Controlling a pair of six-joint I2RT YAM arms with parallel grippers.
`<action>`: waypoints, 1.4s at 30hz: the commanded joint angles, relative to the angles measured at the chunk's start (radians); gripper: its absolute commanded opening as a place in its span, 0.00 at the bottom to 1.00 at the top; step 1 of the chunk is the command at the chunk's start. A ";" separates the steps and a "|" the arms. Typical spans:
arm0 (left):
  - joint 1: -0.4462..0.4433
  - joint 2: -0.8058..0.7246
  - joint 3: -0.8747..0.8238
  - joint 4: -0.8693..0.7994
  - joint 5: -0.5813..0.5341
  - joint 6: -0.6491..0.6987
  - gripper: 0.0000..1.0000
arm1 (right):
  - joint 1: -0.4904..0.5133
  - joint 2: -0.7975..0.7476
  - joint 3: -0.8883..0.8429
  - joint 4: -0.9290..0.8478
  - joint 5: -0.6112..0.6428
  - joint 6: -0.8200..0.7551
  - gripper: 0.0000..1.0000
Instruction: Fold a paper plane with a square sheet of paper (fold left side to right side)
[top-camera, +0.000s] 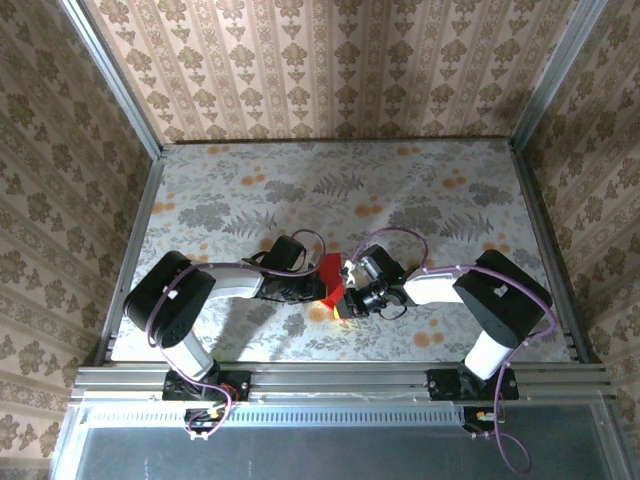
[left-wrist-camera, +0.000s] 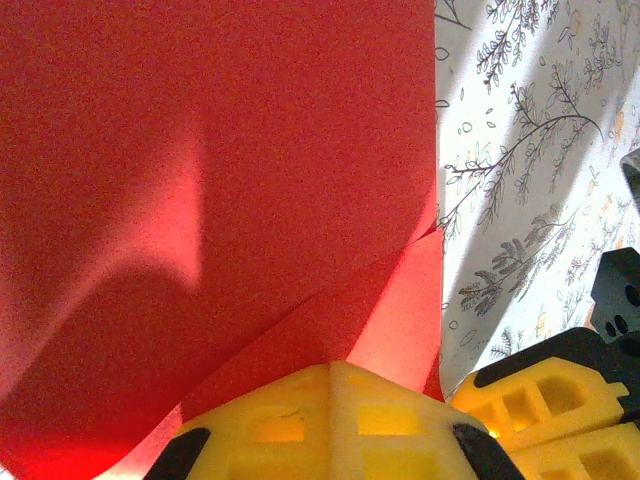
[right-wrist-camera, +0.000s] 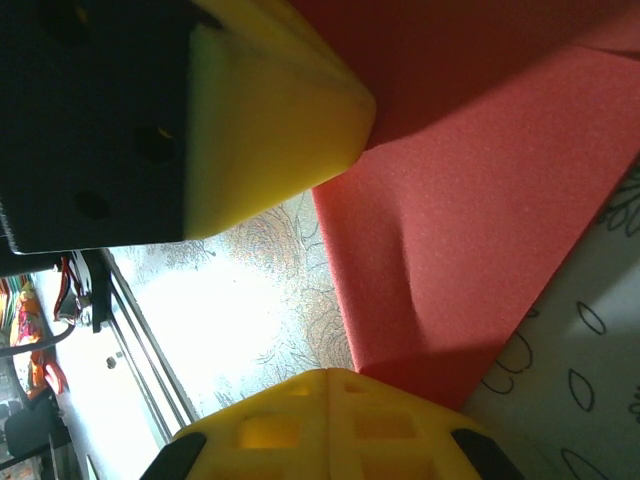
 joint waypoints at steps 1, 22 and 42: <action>0.001 0.043 -0.019 -0.060 -0.053 0.004 0.00 | 0.008 0.024 -0.016 0.008 -0.024 0.014 0.08; 0.005 0.053 -0.023 -0.047 -0.055 -0.009 0.00 | 0.032 0.005 -0.066 -0.013 -0.027 0.039 0.07; 0.001 0.053 -0.014 -0.045 -0.053 -0.005 0.00 | 0.023 -0.210 -0.038 -0.074 0.018 0.059 0.06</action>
